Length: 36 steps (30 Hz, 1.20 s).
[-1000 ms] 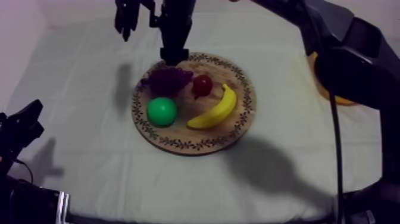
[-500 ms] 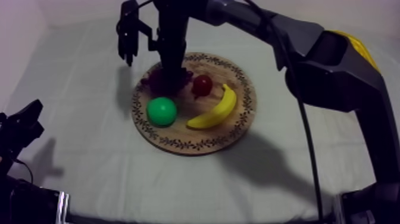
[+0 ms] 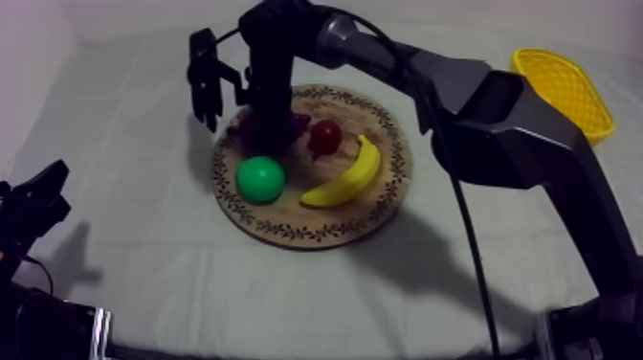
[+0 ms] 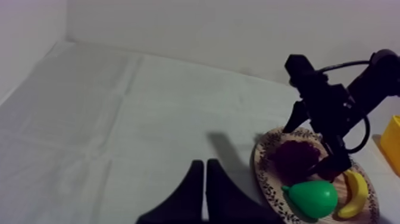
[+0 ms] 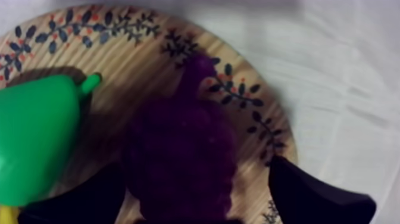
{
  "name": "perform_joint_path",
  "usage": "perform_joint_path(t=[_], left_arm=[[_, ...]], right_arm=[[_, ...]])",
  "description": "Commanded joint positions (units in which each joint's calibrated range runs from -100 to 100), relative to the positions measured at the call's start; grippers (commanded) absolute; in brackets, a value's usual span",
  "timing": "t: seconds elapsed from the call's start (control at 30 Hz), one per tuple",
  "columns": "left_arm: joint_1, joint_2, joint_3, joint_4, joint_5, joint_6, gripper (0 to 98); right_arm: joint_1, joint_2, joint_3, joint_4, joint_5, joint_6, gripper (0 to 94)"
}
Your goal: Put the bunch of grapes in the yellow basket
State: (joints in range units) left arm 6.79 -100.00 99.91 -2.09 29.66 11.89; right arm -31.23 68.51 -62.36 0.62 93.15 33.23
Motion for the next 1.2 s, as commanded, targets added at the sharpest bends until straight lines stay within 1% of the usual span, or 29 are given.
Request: perform_joint_path(t=[0.0, 0.07, 0.2, 0.27, 0.37, 0.53, 0.9, 1.03, 1.17], left_arm=[[-0.02, 0.00, -0.02, 0.01, 0.01, 0.00, 0.1], [-0.02, 0.00, -0.02, 0.01, 0.01, 0.00, 0.1], [-0.02, 0.00, -0.02, 0.01, 0.01, 0.00, 0.1], [-0.02, 0.00, -0.02, 0.01, 0.01, 0.00, 0.1], [-0.02, 0.00, -0.02, 0.01, 0.01, 0.00, 0.1], [-0.02, 0.00, -0.02, 0.01, 0.01, 0.00, 0.1], [-0.02, 0.00, -0.02, 0.01, 0.01, 0.00, 0.1], [-0.02, 0.00, -0.02, 0.01, 0.01, 0.00, 0.1], [-0.02, 0.00, -0.02, 0.01, 0.01, 0.00, 0.1]], right_arm=[[0.12, 0.64, -0.11, -0.06, -0.27, 0.09, 67.2], [0.17, 1.37, -0.26, -0.24, -0.51, 0.16, 61.3], [0.21, 2.30, -0.37, -0.39, -1.33, -0.10, 44.5], [0.18, 2.39, -0.39, -0.38, -1.60, -0.26, 37.6], [0.22, 1.63, -0.30, -0.38, -1.75, -0.48, 31.9], [0.81, -2.44, 1.93, -0.39, -1.71, -0.48, 29.8], [4.24, -18.00, 11.16, -0.37, -3.03, -0.55, 30.9], [6.21, -24.07, 15.14, -0.18, -4.96, -1.52, 31.1], [8.86, -30.07, 20.27, 0.37, -9.10, -3.26, 31.1]])
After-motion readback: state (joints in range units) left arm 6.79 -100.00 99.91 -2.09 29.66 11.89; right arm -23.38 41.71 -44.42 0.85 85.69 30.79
